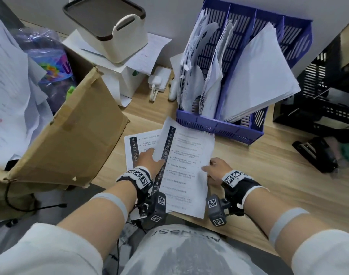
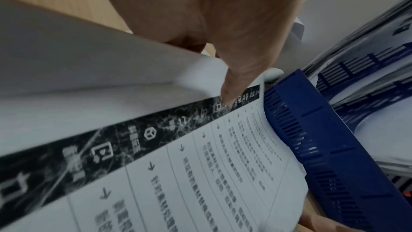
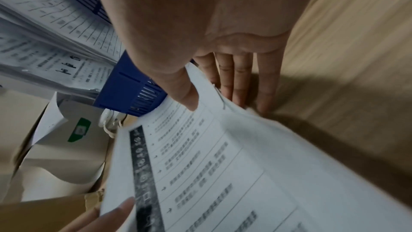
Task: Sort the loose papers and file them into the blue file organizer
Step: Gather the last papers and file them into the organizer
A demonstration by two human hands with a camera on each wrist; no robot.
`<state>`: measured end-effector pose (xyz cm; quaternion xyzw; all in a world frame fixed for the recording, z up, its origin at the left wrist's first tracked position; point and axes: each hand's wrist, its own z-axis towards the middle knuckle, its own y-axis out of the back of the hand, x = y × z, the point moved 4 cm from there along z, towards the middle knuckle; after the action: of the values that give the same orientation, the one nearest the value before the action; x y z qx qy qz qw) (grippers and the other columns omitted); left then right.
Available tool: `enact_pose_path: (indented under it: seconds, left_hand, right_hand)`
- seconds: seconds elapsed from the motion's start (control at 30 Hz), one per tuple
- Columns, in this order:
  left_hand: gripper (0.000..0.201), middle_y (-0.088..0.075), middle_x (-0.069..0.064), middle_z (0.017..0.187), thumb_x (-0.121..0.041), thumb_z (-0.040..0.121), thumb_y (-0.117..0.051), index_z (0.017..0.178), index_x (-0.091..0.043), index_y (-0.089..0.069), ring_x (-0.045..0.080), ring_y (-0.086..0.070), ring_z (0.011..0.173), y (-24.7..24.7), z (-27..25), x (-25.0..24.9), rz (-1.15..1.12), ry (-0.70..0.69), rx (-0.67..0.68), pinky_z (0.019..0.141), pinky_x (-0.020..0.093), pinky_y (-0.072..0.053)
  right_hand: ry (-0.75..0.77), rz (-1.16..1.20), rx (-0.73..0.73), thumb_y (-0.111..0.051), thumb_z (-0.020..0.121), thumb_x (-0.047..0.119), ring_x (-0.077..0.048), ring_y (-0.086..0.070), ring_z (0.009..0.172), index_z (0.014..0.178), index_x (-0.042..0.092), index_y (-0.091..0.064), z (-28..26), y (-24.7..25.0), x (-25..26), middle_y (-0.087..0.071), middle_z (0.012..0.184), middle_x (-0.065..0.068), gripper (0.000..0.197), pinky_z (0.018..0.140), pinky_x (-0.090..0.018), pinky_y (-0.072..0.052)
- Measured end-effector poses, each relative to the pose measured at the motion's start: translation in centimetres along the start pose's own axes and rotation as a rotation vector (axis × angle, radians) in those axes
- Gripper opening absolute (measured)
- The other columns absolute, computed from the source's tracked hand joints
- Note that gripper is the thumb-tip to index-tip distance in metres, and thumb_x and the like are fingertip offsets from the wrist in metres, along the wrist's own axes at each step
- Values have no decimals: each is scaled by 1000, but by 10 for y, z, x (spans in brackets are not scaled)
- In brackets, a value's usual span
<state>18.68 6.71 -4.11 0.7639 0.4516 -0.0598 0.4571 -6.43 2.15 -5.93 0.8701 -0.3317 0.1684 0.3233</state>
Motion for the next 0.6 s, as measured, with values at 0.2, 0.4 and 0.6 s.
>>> enact_pose_path:
  seconds: [0.2, 0.4, 0.6]
  left_hand:
    - [63, -49, 9, 138, -27, 87, -71, 137, -12, -37, 27, -53, 121, -1, -3, 13, -261, 146, 32, 94, 30, -40]
    - [36, -66, 1, 119, -35, 95, -57, 123, -15, -64, 25, -59, 106, 0, -13, 16, -120, 52, 162, 86, 27, -42]
    - [26, -60, 7, 120, -32, 90, -59, 111, -21, -69, 29, -54, 101, 27, -29, 69, -145, 268, -181, 87, 31, -45]
  right_hand:
    - [-15, -284, -105, -63, 81, 42, -33, -56, 106, 116, 11, -58, -11, -1, 9, -45, 126, -15, 48, 89, -35, -49]
    - [25, -113, -139, -67, 82, 34, -33, -50, 117, 139, 12, -34, -9, -13, 21, -37, 135, -14, 69, 94, -37, -46]
    - [95, -48, -118, -67, 81, 23, -30, -50, 122, 143, 12, -31, -2, -27, 39, -45, 138, -13, 72, 101, -38, -44]
